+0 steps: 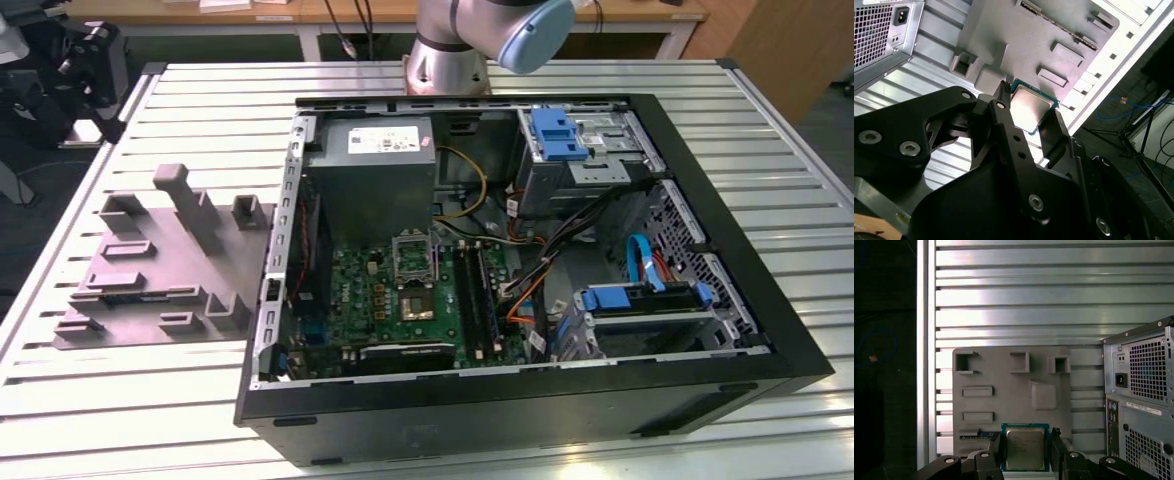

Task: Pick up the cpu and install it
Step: 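Pick up the cpu and move it towards the insertion slot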

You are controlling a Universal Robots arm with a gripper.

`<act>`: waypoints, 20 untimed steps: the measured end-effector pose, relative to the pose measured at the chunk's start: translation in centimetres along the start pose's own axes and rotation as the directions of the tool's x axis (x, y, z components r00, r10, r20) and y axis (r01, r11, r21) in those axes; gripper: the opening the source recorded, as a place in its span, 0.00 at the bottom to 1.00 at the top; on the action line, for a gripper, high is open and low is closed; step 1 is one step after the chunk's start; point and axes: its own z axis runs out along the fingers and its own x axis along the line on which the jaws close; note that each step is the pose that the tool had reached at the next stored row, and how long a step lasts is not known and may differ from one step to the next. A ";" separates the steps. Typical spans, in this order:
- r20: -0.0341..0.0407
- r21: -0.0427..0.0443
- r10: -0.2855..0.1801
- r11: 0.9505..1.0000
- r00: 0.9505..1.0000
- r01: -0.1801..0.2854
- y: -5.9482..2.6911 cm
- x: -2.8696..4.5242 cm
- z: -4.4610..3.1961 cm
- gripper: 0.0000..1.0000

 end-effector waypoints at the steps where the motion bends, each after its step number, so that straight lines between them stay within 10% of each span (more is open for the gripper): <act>1: 0.000 0.000 0.000 1.000 1.000 0.000 0.00 -0.06 0.00 0.47; 20: 0.000 0.000 0.000 1.000 1.000 0.000 0.03 -0.89 0.00 0.47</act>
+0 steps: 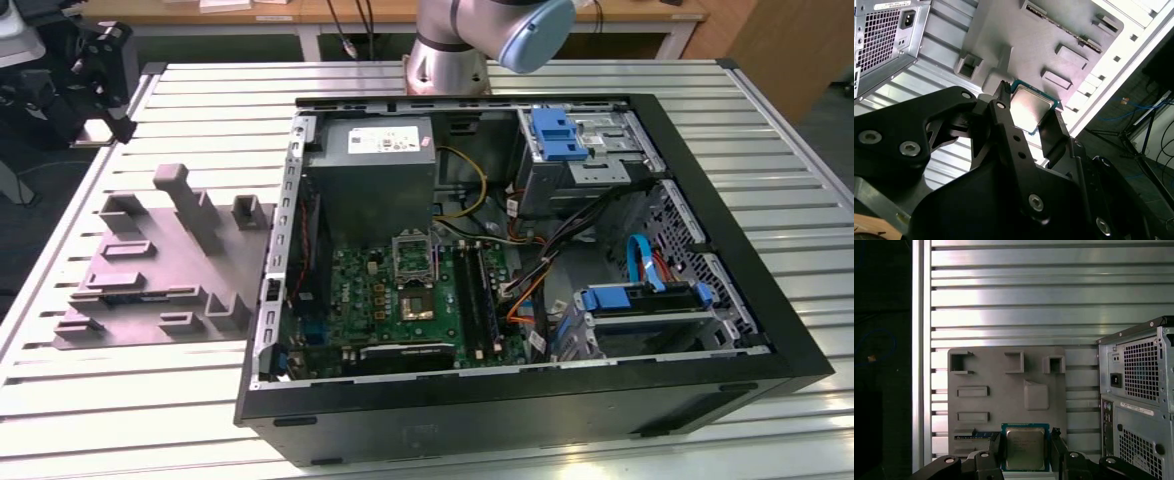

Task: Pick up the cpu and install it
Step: 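Pick up the cpu and move it towards the insertion slot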

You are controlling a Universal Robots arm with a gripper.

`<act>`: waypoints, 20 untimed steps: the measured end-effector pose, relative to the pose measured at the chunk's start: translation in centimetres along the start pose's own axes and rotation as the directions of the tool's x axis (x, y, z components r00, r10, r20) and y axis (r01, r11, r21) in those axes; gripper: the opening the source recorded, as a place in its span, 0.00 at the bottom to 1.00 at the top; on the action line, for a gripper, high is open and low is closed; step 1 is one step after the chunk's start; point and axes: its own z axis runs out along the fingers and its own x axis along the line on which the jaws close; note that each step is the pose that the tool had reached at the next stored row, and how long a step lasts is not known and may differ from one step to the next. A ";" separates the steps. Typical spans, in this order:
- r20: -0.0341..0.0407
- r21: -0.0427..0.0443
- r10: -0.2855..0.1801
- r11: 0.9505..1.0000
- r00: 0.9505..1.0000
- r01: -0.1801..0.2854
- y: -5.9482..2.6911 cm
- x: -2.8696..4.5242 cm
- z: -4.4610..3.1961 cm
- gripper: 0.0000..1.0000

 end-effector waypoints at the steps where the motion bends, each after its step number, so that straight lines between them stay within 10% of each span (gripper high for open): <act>1: 0.000 0.000 0.000 1.000 1.000 0.000 0.00 -0.01 0.00 0.47; 20: 0.000 0.000 0.000 1.000 1.000 0.000 0.03 -0.87 0.01 0.47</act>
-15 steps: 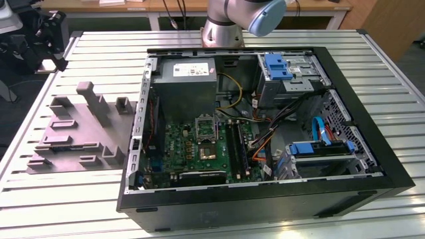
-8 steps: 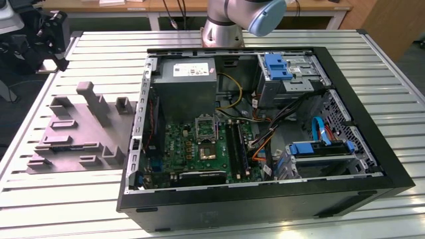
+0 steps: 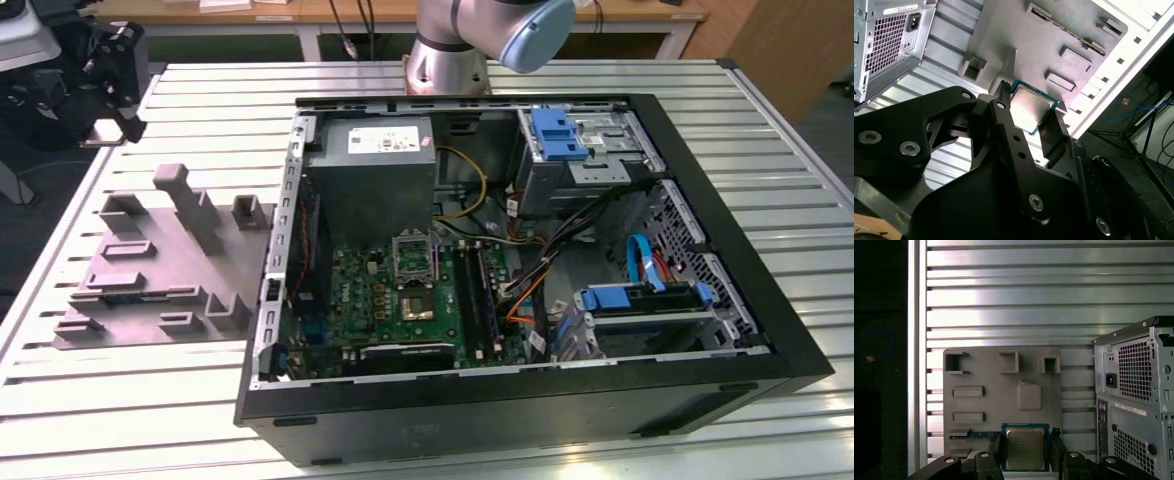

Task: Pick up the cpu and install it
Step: 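Pick up the cpu and move it towards the insertion slot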

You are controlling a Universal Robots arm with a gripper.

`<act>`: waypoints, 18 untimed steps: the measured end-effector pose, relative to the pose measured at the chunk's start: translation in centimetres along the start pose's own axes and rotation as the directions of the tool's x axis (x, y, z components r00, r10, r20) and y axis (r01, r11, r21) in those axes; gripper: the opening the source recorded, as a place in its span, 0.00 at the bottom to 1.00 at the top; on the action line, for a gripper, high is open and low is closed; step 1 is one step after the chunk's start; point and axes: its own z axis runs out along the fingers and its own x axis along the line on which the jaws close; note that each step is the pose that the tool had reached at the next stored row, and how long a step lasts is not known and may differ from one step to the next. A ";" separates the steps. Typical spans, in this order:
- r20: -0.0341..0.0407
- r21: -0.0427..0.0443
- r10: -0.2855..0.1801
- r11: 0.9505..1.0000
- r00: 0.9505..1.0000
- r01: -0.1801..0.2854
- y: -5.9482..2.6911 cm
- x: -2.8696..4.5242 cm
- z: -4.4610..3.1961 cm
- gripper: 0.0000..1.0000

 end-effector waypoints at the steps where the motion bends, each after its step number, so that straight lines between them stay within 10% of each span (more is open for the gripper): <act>1: 0.000 0.000 0.000 1.000 1.000 0.000 0.00 -0.06 0.00 0.47; 18: 0.000 0.000 0.000 1.000 1.000 0.000 0.02 -0.65 0.00 0.47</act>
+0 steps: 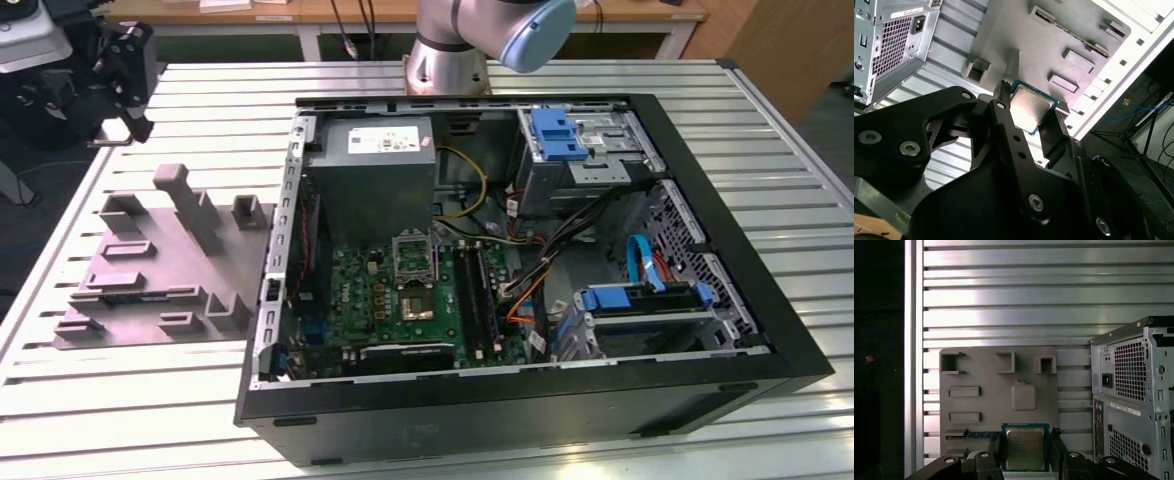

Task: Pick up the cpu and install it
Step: 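Pick up the cpu and move it towards the insertion slot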

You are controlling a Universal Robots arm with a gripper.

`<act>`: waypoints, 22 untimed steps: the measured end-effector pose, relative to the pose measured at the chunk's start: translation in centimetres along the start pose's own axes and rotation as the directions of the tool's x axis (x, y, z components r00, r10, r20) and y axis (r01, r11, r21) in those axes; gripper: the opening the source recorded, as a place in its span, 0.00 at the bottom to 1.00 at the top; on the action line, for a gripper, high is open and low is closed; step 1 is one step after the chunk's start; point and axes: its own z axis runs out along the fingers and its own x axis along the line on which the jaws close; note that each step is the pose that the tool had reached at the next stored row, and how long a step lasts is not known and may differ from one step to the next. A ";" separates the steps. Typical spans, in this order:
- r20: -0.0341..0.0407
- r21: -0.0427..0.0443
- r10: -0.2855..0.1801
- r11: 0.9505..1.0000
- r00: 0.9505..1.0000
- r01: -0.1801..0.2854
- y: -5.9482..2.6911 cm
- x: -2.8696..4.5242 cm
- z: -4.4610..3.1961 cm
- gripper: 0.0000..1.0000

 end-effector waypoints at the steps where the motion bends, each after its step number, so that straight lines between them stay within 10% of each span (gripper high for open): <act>1: 0.000 0.000 0.000 1.000 1.000 0.000 0.00 -0.03 0.00 0.47; 22: 0.000 0.000 0.000 1.000 1.000 0.000 0.02 -0.53 0.00 0.47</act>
